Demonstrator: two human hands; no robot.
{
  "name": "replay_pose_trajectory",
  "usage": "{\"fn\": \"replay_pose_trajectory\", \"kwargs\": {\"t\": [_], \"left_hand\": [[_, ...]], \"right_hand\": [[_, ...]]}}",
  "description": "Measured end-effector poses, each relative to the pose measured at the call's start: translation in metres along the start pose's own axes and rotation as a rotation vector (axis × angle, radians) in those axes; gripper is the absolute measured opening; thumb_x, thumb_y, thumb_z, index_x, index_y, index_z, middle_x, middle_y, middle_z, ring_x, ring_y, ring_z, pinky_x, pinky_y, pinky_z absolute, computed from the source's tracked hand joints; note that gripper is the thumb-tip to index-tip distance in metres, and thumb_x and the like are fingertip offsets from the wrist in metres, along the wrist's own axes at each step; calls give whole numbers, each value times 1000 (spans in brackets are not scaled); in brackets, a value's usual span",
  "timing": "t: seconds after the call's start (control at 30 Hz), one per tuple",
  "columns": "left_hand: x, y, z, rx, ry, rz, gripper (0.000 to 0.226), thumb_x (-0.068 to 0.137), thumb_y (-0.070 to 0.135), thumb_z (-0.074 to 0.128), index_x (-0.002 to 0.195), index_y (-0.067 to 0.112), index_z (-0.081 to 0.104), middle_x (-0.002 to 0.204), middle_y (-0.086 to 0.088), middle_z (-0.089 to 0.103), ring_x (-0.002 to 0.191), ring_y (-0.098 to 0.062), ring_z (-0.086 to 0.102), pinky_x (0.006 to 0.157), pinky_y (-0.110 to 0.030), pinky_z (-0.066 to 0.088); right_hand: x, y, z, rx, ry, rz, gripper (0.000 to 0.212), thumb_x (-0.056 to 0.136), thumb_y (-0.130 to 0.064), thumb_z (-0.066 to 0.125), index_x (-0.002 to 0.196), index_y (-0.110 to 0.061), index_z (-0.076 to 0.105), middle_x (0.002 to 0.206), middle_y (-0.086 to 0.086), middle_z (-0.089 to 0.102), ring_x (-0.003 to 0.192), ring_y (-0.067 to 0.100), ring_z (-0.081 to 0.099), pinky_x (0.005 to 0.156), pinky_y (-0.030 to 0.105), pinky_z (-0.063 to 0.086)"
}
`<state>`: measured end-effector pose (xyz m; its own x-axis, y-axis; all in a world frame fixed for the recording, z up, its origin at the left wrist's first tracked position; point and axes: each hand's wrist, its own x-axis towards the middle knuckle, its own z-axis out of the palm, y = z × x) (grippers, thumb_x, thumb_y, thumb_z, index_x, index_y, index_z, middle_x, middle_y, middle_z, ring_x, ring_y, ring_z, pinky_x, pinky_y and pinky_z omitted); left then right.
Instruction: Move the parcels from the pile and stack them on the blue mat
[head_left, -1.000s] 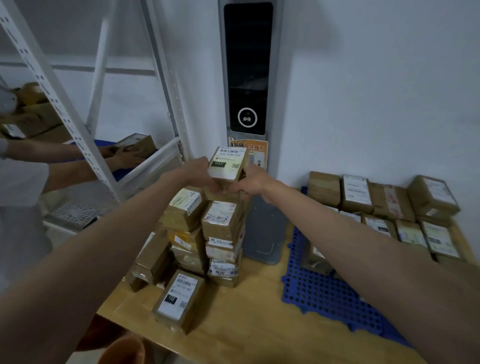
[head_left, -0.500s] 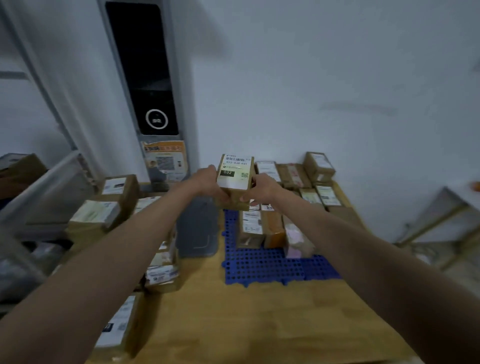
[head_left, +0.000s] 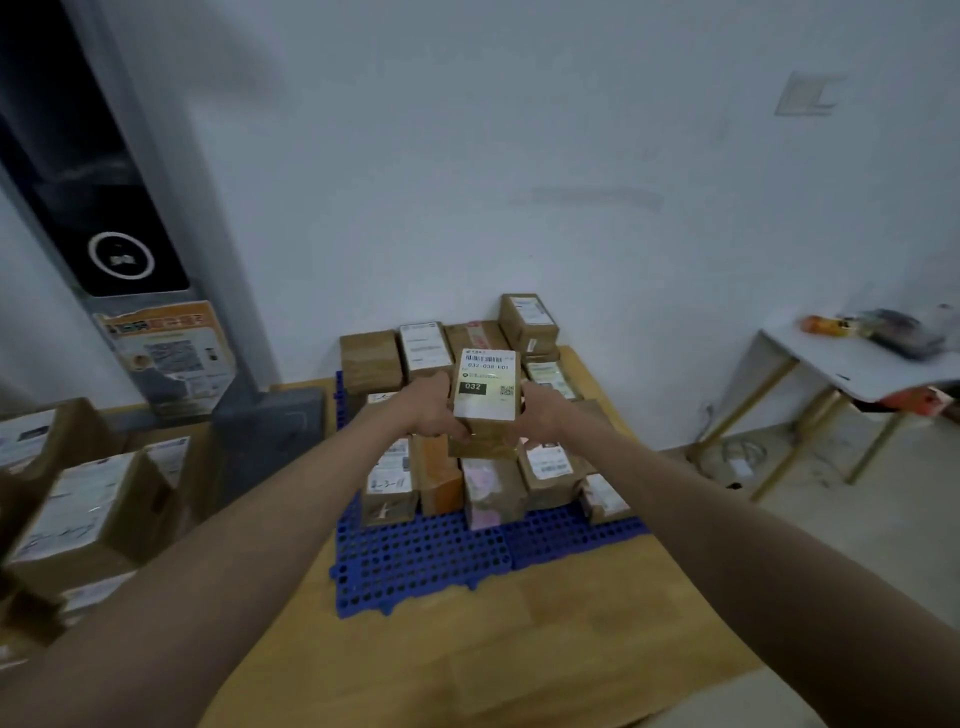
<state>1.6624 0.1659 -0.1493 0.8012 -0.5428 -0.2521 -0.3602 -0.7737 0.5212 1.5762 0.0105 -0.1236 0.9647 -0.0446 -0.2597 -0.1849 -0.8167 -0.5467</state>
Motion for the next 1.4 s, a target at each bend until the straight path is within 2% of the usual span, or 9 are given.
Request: {"fn": "replay_pose_trajectory", "kwargs": {"t": [0.17, 0.37, 0.43, 0.57, 0.83, 0.9, 1.03, 1.2, 1.4], "left_hand": [[77, 32, 34, -9, -28, -34, 68, 72, 29, 84, 124, 14, 43, 121, -6, 59, 100, -21, 59, 75, -28, 49], [161, 61, 75, -75, -36, -75, 74, 75, 28, 81, 135, 11, 40, 137, -12, 49, 125, -28, 48, 94, -35, 45], [184, 67, 84, -92, -50, -119, 75, 77, 31, 79, 135, 9, 38, 136, -15, 49, 123, -30, 49, 97, -42, 47], [224, 73, 95, -118, -58, -124, 68, 81, 32, 75, 136, 11, 40, 128, -9, 56, 119, -25, 52, 94, -37, 48], [295, 71, 94, -162, -1, -35, 37, 85, 17, 69, 120, 17, 59, 119, -3, 64, 105, -16, 59, 69, -17, 39], [312, 67, 95, -151, -8, -45, 26, 87, 17, 67, 112, 17, 60, 112, 1, 64, 91, -8, 59, 56, -6, 35], [343, 58, 103, -80, -4, -112, 19, 90, 25, 62, 108, 22, 55, 113, -2, 64, 65, 4, 40, 47, -11, 26], [366, 40, 114, -125, -11, -176, 48, 85, 28, 70, 124, 14, 47, 120, -5, 59, 82, -6, 46, 52, -14, 29], [379, 29, 121, -136, -3, -195, 50, 86, 28, 70, 126, 10, 45, 122, -8, 58, 94, -12, 52, 53, -14, 30]], "right_hand": [[42, 71, -30, 7, -20, 71, 37, 87, -5, 62, 124, -1, 58, 118, 17, 65, 104, 33, 65, 90, 43, 54], [99, 145, -64, -20, -16, 56, 43, 91, -15, 61, 131, -4, 51, 129, 16, 55, 110, 33, 58, 93, 46, 52], [117, 165, -72, -19, -31, 67, 41, 91, -12, 60, 129, -1, 51, 129, 17, 53, 110, 34, 58, 92, 45, 52], [153, 195, -84, -36, -72, 51, 47, 90, -10, 59, 134, -1, 46, 131, 19, 51, 111, 37, 57, 94, 45, 50], [230, 230, -99, 32, -101, 76, 60, 85, -8, 63, 140, -4, 39, 128, 20, 53, 110, 39, 58, 93, 48, 51], [250, 238, -99, 39, -105, 88, 62, 84, -8, 63, 140, -5, 37, 129, 19, 52, 112, 38, 58, 93, 48, 51], [287, 253, -96, 60, -106, 109, 63, 85, -11, 64, 141, -6, 36, 132, 17, 50, 116, 36, 55, 94, 47, 51], [319, 271, -83, 52, -136, 144, 63, 82, -4, 63, 139, -8, 36, 132, 15, 52, 118, 34, 52, 94, 45, 50], [344, 283, -68, 26, -155, 152, 66, 85, -6, 60, 144, -8, 31, 132, 18, 53, 119, 36, 51, 95, 46, 49]]}}
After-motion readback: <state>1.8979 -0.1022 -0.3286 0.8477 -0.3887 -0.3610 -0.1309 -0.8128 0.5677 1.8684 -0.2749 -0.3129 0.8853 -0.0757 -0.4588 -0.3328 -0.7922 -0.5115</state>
